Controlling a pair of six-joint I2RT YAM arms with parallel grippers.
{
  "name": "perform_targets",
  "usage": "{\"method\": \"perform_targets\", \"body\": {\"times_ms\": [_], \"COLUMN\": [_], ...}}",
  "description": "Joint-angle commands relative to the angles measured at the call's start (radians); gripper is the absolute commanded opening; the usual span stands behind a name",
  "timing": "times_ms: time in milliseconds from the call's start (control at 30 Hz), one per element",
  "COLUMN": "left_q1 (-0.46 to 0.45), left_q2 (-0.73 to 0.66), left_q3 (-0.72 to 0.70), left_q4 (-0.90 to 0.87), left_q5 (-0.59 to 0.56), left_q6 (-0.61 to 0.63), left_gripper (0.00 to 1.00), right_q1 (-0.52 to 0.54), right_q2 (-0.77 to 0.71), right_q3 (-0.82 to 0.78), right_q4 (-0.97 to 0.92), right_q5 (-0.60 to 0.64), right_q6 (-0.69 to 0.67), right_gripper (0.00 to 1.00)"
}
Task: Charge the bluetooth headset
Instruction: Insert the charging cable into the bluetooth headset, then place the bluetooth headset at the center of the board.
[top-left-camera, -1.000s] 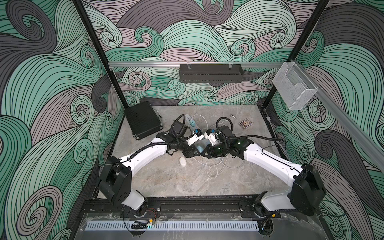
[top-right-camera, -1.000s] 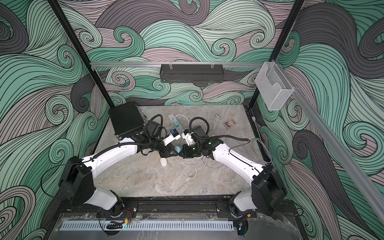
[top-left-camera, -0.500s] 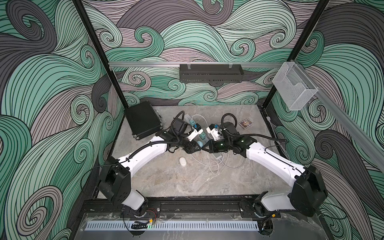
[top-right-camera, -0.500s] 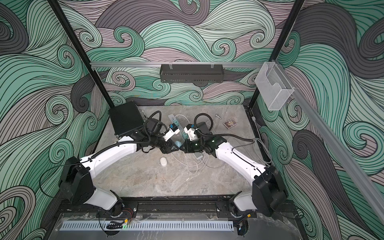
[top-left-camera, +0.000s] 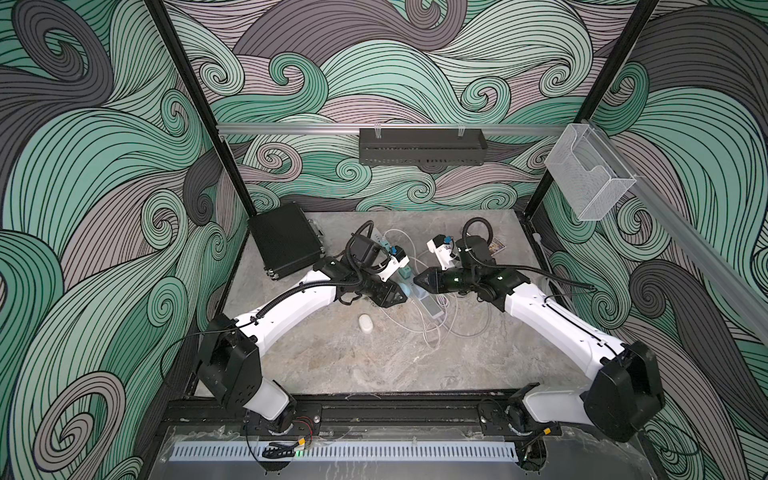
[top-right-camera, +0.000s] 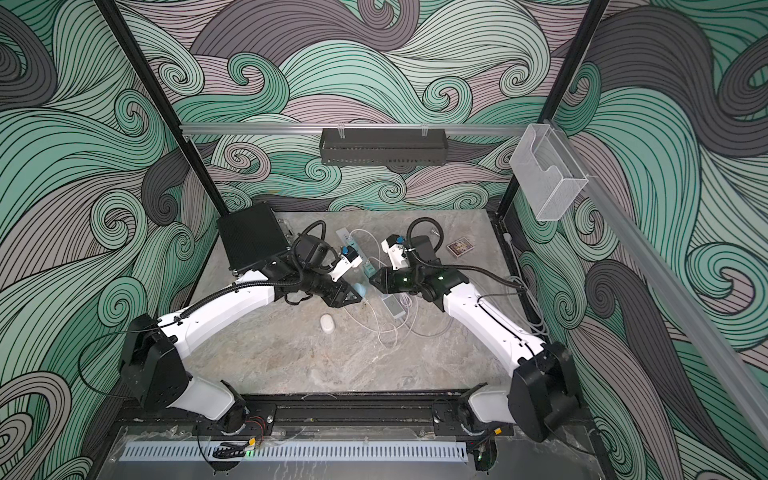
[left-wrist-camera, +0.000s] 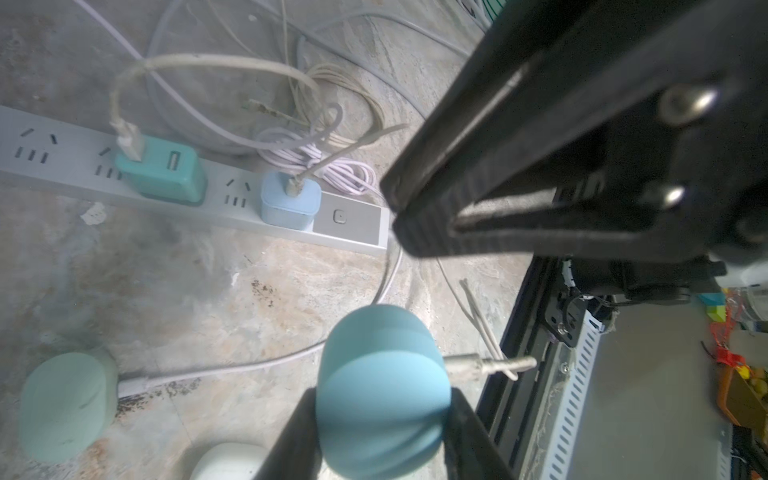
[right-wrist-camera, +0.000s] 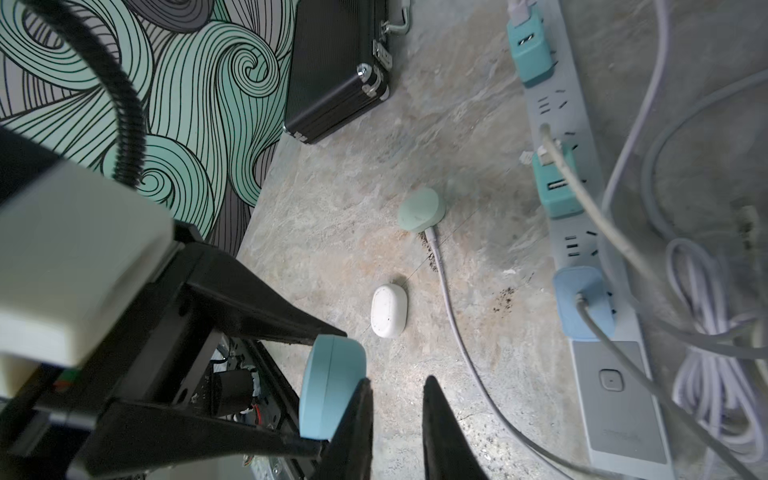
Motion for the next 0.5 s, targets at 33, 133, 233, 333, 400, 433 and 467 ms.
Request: {"method": "perform_targets", "body": {"times_ms": [33, 133, 233, 333, 400, 433, 467], "left_q1": [0.045, 0.095, 0.167, 0.252, 0.304, 0.330, 0.351], "left_q2": [0.022, 0.027, 0.037, 0.056, 0.073, 0.085, 0.097], "left_q3": [0.044, 0.039, 0.031, 0.039, 0.055, 0.063, 0.072], "left_q4": [-0.049, -0.052, -0.053, -0.064, -0.070, -0.067, -0.065], "left_q5": [0.024, -0.002, -0.056, -0.104, -0.125, -0.137, -0.150], "left_q6": [-0.053, -0.116, -0.199, -0.280, -0.314, -0.327, -0.341], "left_gripper": [0.01, 0.01, 0.02, 0.02, 0.02, 0.02, 0.02], "right_q1": [-0.012, -0.015, -0.017, -0.018, -0.018, -0.018, -0.018], "right_q2": [-0.103, -0.131, -0.140, -0.138, -0.135, -0.134, -0.129], "right_q3": [-0.015, -0.014, -0.010, -0.005, -0.002, -0.001, 0.000], "right_q4": [-0.071, -0.120, -0.159, -0.186, -0.196, -0.201, -0.209], "right_q5": [0.070, 0.138, 0.205, 0.250, 0.269, 0.279, 0.290], "right_q6": [-0.047, -0.076, -0.099, -0.119, -0.129, -0.134, -0.138], "right_gripper": [0.35, 0.43, 0.47, 0.49, 0.49, 0.50, 0.50]}}
